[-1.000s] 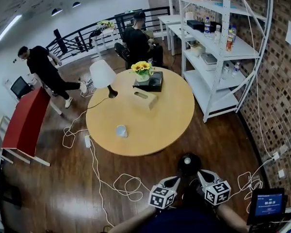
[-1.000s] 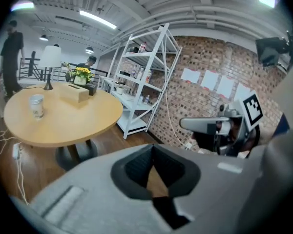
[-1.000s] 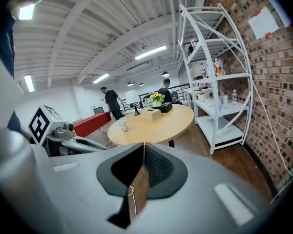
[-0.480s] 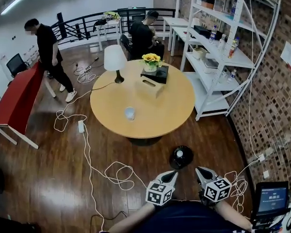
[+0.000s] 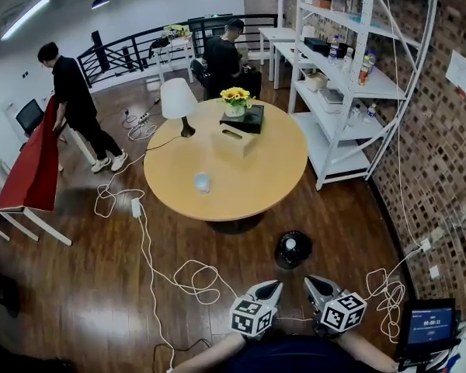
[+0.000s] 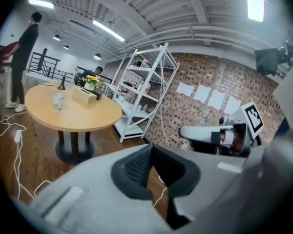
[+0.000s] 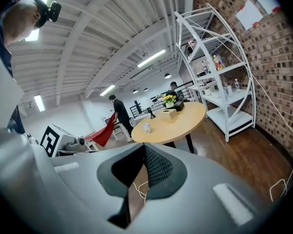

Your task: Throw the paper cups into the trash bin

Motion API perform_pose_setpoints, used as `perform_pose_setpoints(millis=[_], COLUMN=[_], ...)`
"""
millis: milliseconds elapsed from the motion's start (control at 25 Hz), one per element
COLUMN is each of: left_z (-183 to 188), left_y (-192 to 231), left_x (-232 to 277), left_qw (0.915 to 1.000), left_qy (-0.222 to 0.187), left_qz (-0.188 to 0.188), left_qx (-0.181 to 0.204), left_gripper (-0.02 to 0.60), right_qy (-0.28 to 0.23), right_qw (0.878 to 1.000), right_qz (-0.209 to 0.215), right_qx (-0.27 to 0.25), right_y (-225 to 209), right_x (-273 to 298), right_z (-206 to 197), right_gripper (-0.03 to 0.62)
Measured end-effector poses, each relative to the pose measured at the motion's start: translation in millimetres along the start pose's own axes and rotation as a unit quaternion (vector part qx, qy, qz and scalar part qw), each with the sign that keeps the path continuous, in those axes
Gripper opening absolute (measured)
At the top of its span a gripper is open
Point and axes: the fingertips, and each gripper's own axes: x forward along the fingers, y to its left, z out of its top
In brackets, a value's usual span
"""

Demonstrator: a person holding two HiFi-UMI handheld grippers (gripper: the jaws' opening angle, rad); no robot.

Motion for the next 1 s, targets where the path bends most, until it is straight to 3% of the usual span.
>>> perform_pose_setpoints(millis=[280,560,1000], left_z=[-26.8,-27.3,-31.9], left_y=[-71.3,-93.6,-98.5], left_x=[25.4,33.4,23.3], left_qw=[0.9963,0.9935,0.9945], left_qy=[0.051,0.049,0.038], left_qz=[-0.04,-0.041,-0.017], left_qx=[0.057,0.094,0.096], left_gripper=[0.005,0.005,0.005], right_qy=[-0.027,-0.05,-0.04], right_qw=[1.0,0.998,0.998], right_qz=[0.001,-0.014,-0.007], right_qx=[-0.005,-0.025,-0.047], right_y=[-17.7,-30.2,-26.5], right_x=[-40.8,-66.2,-78.6], right_z=[-15.8,-11.6,-16.5], right_gripper=[0.011,0.011,0.011])
